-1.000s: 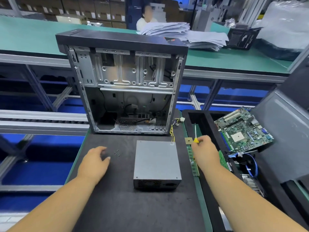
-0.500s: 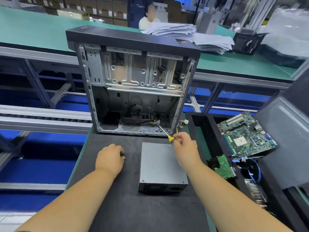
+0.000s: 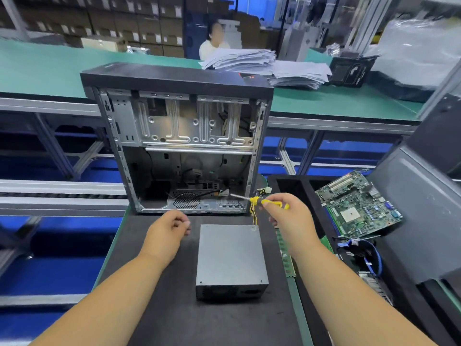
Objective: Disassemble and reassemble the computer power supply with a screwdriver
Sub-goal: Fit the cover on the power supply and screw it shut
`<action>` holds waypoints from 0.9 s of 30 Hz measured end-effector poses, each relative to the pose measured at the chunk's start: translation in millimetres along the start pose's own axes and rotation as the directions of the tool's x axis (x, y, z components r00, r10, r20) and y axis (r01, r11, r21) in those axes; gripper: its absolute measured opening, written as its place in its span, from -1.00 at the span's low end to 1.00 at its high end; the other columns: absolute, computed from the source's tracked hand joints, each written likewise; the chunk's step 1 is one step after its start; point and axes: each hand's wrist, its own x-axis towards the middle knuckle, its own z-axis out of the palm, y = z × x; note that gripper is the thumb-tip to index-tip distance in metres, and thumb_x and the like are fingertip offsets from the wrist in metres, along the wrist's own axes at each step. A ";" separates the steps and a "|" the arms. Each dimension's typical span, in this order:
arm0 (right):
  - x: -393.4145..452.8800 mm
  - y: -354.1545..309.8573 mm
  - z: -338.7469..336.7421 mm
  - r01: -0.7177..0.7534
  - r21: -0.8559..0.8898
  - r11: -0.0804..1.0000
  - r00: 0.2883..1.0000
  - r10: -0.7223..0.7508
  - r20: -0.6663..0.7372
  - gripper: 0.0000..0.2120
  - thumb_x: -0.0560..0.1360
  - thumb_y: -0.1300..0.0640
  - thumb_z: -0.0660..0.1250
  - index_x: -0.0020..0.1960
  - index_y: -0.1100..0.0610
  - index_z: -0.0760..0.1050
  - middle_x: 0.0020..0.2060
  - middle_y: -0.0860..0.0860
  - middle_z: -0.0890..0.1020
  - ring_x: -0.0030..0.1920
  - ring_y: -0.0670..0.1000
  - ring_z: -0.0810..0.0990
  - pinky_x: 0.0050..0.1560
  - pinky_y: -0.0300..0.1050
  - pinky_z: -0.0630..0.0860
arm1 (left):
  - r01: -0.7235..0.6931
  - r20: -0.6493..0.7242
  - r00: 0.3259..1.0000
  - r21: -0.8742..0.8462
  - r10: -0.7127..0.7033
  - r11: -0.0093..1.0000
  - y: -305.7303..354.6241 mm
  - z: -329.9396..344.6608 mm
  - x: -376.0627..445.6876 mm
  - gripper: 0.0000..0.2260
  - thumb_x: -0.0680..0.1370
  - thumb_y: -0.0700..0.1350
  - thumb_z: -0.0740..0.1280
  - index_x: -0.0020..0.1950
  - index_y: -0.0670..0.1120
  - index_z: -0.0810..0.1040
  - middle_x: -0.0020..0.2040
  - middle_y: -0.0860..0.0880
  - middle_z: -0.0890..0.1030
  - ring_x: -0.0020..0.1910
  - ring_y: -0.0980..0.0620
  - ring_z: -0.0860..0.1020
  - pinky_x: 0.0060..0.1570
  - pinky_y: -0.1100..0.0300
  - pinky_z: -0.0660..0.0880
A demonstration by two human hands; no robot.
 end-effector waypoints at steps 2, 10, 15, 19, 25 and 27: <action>-0.1 -9.3 -8.3 0.020 0.091 0.996 1.000 -0.021 0.010 -0.94 0.51 0.12 0.39 -0.07 0.08 0.63 -0.23 0.01 0.72 -0.39 -0.12 0.51 -0.29 -0.17 0.49 | 0.019 0.014 1.000 -0.191 -0.017 0.981 22.7 3.7 -7.0 -0.88 0.58 -0.24 0.33 -0.11 -0.06 0.60 -0.21 -0.02 0.68 -0.21 0.12 0.64 -0.19 0.26 0.51; -6.1 -30.1 -40.1 0.069 0.220 0.973 0.979 -0.108 0.172 -0.89 0.54 0.14 0.34 -0.09 0.19 0.55 -0.26 0.03 0.72 -0.40 -0.13 0.54 -0.40 -0.31 0.45 | 0.246 0.208 0.968 -0.688 -0.139 0.682 75.3 39.2 -33.6 -0.92 0.60 -0.27 0.30 0.01 -0.17 0.59 -0.23 -0.01 0.64 -0.25 0.15 0.61 -0.26 0.35 0.56; -8.4 -30.3 -68.0 0.126 0.151 0.980 0.964 -0.158 0.216 -0.92 0.45 0.00 0.34 -0.18 -0.01 0.55 -0.21 0.02 0.71 -0.23 0.12 0.61 -0.25 -0.13 0.49 | 0.265 0.230 0.963 -0.719 -0.139 0.643 93.5 68.3 -49.7 -0.89 0.59 -0.25 0.32 -0.08 -0.13 0.63 -0.23 -0.02 0.64 -0.26 0.14 0.61 -0.29 0.33 0.56; -6.0 -27.0 -89.2 0.144 0.130 0.981 0.955 -0.172 0.240 -0.92 0.48 0.02 0.36 -0.19 -0.06 0.55 -0.18 0.01 0.72 -0.14 0.16 0.65 -0.22 -0.09 0.51 | 0.269 0.212 0.963 -0.737 -0.166 0.620 104.1 89.5 -61.7 -0.93 0.57 -0.25 0.35 0.02 -0.18 0.61 -0.22 -0.04 0.66 -0.26 0.13 0.63 -0.29 0.33 0.57; -6.9 -21.4 -110.8 0.136 0.124 0.983 0.942 -0.167 0.292 -0.94 0.44 0.08 0.34 -0.21 0.00 0.56 -0.24 0.02 0.70 -0.28 -0.05 0.62 -0.28 -0.21 0.50 | 0.249 0.177 0.969 -0.707 -0.175 0.662 114.9 106.8 -75.9 -0.94 0.57 -0.26 0.35 -0.02 -0.19 0.62 -0.23 -0.04 0.65 -0.27 0.13 0.63 -0.30 0.34 0.56; -7.0 -21.5 -113.7 0.122 0.111 0.986 0.936 -0.151 0.317 -0.98 0.40 0.10 0.36 -0.20 0.02 0.56 -0.25 0.11 0.67 -0.30 -0.03 0.57 -0.26 -0.16 0.51 | 0.237 0.156 0.971 -0.692 -0.179 0.682 117.6 107.7 -77.6 -0.94 0.57 -0.26 0.35 -0.03 -0.20 0.62 -0.23 -0.04 0.65 -0.28 0.14 0.62 -0.30 0.35 0.56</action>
